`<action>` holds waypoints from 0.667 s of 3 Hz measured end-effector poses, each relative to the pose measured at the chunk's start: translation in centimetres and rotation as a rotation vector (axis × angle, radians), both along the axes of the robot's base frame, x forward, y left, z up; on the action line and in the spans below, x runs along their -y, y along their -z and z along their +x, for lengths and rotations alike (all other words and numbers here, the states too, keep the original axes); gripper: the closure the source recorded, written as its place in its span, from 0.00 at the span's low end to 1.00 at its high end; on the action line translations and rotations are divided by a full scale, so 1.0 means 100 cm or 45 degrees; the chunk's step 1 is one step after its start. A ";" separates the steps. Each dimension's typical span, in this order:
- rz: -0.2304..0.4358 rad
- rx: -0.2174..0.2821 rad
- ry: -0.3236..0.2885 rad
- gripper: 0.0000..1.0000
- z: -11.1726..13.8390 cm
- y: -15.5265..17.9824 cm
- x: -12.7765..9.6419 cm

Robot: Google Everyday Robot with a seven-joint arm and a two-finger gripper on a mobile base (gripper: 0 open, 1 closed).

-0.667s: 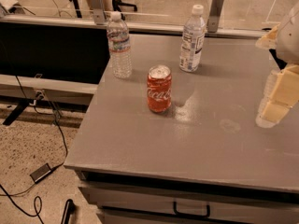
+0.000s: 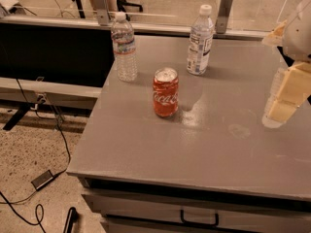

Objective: Pick water bottle

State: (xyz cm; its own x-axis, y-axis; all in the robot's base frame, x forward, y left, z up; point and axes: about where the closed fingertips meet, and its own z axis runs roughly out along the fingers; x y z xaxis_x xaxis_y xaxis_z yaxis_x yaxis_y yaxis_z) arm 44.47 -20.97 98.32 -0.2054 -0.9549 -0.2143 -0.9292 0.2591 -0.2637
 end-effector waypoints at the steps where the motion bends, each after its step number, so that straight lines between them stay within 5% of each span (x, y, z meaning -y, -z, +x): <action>1: 0.001 0.001 -0.001 0.00 0.000 0.000 0.000; 2: 0.067 -0.004 -0.076 0.00 0.028 -0.007 -0.041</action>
Offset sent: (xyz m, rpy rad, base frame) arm 0.0933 0.1399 0.0216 0.1835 0.0344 0.2078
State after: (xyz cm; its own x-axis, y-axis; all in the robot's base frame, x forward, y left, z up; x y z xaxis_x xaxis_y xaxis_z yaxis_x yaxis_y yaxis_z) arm 47.25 -16.89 98.99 -0.1492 -0.9530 -0.2636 -0.9442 0.2165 -0.2481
